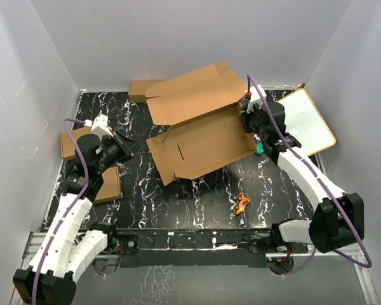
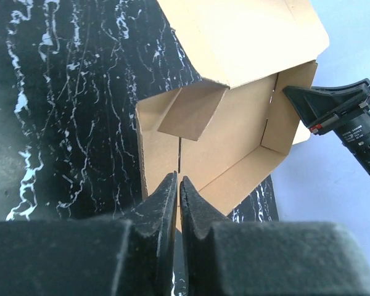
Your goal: Fold the paper box
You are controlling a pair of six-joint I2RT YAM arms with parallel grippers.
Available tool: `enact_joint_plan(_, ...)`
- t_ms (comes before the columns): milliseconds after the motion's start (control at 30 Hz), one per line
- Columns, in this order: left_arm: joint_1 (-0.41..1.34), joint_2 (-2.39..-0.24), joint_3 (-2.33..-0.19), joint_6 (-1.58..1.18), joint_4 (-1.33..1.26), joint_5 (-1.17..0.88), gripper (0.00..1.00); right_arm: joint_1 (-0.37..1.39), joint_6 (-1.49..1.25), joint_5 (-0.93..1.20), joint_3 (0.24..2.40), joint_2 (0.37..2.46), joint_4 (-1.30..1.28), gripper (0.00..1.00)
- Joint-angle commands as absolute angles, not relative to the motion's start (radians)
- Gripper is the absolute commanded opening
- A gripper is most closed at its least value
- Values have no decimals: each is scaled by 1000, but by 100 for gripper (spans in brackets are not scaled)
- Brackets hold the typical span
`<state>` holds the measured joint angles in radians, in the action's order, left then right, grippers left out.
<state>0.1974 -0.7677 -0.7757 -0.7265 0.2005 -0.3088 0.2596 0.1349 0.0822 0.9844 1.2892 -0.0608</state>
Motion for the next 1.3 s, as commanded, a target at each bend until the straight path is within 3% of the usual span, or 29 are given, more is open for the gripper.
enact_joint_plan(0, 199, -845, -798, -762, 66, -375, 3, 239, 134, 102, 985, 1242, 46, 8)
enact_joint_plan(833, 484, -1164, -833, -738, -121, -144, 0, 223, 97, 171, 953, 1235, 52, 8)
enact_joint_plan(1267, 643, -1282, -860, -778, -297, 89, 3, 217, 61, 194, 916, 1227, 55, 8)
